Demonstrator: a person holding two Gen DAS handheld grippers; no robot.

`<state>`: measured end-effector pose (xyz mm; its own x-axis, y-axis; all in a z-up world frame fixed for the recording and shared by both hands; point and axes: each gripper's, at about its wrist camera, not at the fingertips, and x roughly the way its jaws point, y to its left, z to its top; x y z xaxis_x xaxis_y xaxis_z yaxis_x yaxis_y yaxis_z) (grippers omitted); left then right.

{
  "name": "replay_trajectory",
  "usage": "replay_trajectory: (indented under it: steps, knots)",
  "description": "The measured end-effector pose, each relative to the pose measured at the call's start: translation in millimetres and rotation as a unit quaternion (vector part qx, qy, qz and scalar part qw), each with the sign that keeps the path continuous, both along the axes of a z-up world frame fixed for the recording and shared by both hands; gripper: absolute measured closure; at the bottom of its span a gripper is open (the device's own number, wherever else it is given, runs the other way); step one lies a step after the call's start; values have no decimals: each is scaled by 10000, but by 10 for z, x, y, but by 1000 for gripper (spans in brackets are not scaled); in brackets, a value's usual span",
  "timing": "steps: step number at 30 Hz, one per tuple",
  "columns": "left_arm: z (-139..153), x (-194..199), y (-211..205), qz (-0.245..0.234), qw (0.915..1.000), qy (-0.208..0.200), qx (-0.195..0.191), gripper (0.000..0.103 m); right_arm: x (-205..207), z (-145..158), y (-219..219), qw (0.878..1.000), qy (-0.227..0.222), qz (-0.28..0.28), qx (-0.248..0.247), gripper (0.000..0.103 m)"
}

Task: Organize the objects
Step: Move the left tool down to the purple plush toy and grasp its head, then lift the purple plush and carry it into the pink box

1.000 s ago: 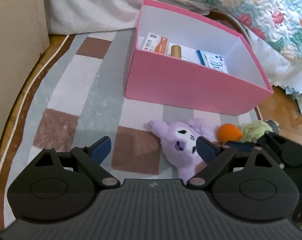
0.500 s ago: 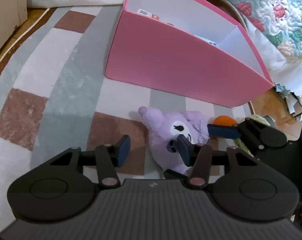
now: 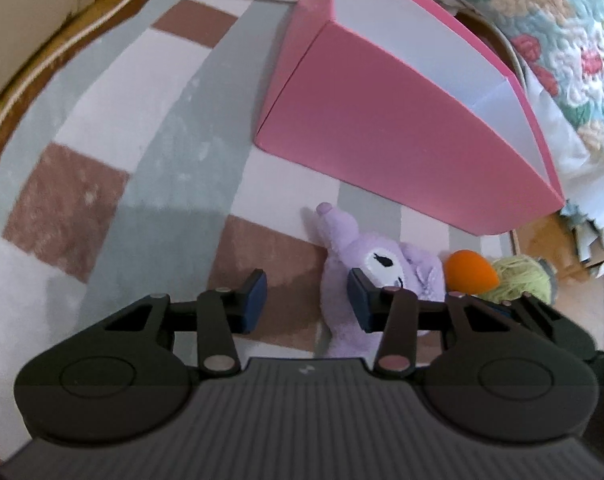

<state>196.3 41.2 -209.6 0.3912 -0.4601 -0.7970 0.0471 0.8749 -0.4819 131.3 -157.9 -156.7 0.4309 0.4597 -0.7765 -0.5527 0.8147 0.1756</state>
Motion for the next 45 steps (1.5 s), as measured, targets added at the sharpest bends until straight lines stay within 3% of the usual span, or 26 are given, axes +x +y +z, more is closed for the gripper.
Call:
replay_trajectory:
  steps: [6,10,13,14,16,19,20,27,37,45]
  knots:
    - [11,-27,20,6,9998,22,-190,60,120,-181,-44,9995,48,-281,-130,4]
    - [50,-83,-23,-111,9988,5,-485,56,141,-257,-94,9989,114,-440,59,4]
    - [22,-96,-138,-343,9991,18,-253,56,131,-255,-86,9987,130,-468,160,4]
    - [-6,-101,-167,-351,9993,13,-152,49,121,-252,-85,9986,162,-460,217,4]
    - [-31,-105,-171,-266,9995,-28,-179,46,94,-247,-71,9982,218,-472,292,4]
    - [-20,-80,-171,-309,9991,-118,-269,56,65,-259,-55,9978,175,-565,308,4]
    - [-12,-80,-173,-392,9983,-150,-396,70,63,-263,-52,9976,167,-585,321,4]
    - [79,-197,-121,-493,9964,-98,-680,70,28,-181,-52,9967,228,-662,402,3]
    - [342,-541,-117,-848,9947,-159,-568,70,-268,41,-91,9956,426,-647,519,3]
    - [754,-842,-169,-916,9918,-626,-642,70,-486,387,-164,9972,221,-597,389,3]
